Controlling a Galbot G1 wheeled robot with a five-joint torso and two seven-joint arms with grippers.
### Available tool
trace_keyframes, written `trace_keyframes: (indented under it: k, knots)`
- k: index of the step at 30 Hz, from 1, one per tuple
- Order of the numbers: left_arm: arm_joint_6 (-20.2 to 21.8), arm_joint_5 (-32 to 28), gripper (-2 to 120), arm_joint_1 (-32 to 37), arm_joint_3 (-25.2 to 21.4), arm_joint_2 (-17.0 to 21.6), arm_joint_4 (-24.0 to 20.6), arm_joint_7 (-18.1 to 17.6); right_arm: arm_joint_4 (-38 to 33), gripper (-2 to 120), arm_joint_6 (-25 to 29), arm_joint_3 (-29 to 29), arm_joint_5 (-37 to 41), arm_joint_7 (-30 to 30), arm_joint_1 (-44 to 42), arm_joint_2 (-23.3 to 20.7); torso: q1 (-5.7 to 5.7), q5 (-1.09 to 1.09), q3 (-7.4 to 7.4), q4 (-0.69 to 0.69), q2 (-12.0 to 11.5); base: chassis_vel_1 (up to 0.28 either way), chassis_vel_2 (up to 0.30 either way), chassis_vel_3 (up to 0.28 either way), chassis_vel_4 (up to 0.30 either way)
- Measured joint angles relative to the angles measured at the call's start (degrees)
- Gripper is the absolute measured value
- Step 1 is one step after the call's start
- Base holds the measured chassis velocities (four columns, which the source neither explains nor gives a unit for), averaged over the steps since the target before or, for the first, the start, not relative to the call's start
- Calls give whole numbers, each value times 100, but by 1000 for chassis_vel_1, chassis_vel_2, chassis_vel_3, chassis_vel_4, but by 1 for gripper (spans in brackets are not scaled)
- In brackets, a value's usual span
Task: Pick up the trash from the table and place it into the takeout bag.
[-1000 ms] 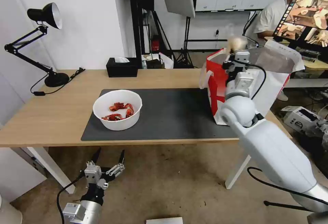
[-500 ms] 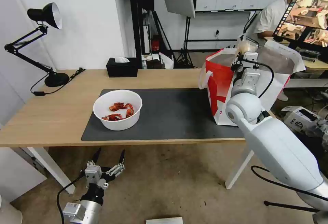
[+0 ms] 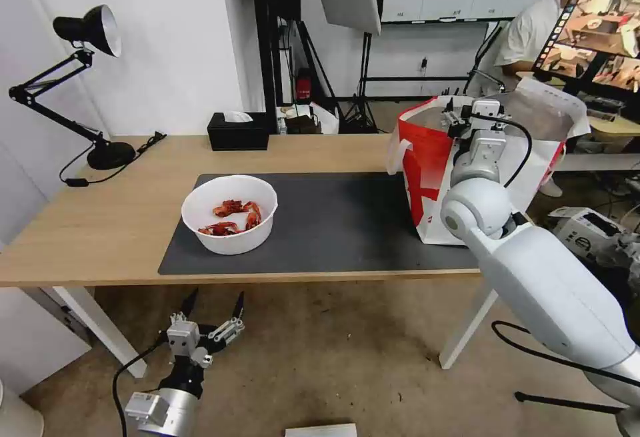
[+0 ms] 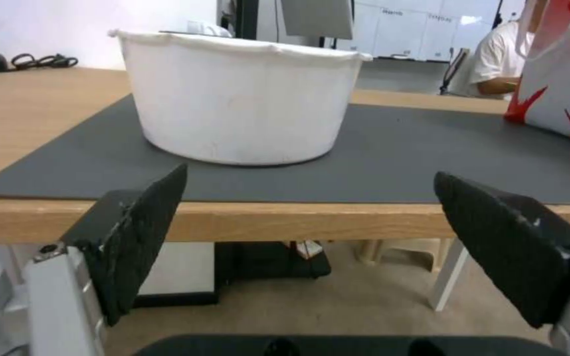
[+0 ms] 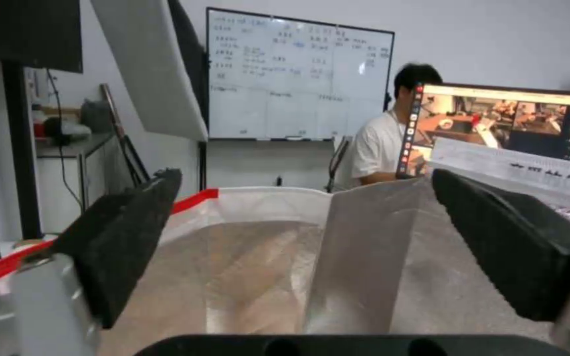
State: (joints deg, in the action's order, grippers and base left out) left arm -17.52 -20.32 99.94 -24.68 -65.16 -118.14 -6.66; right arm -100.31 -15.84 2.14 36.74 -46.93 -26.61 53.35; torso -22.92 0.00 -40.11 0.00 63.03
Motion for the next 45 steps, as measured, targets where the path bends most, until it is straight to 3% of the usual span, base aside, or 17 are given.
trace_keyframes:
  k: [16, 23, 30, 35, 38, 42, 45]
  knots:
    - [10, -11, 100, -20, 6, -8, -35, -8, -72, 100, 16, -27, 36, 20, -40, -9, 0, 0, 0, 0, 0, 0, 0, 0, 0]
    - [12, -19, 100, -21, -5, -11, -71, -12, -312, 100, 338, -125, 101, 266, -136, -123, 0, 0, 0, 0, 0, 0, 0, 0, 0]
    - [13, -62, 100, -22, -56, 0, -124, -16, -1058, 100, 1025, -292, 903, 1465, -639, -433, 0, -1, 0, 1, 0, 0, 0, 0, 0]
    - [-7, -81, 100, 39, -124, -7, -179, -18, -1553, 100, 1380, -664, 1227, 2378, -1599, -841, 0, 1, 0, -1, 0, 0, 0, 0, 0]
    - [-17, -83, 100, 61, -145, -25, -195, -15, -1911, 100, 1701, -1091, 1194, 2918, -2543, -1053, 0, -1, 1, 0, 0, 0, 0, 0, 0]
    - [-20, -83, 100, 57, -144, -31, -184, -11, -2025, 100, 1960, -1375, 1013, 3276, -3199, -1068, 0, 1, 1, 0, 0, 0, 0, 0, 0]
    - [-26, -78, 100, 54, -134, -55, -169, -8, -2056, 100, 2393, -1844, 524, 3830, -4362, -945, 1, 3, 1, -2, 0, 0, 0, 0, 0]
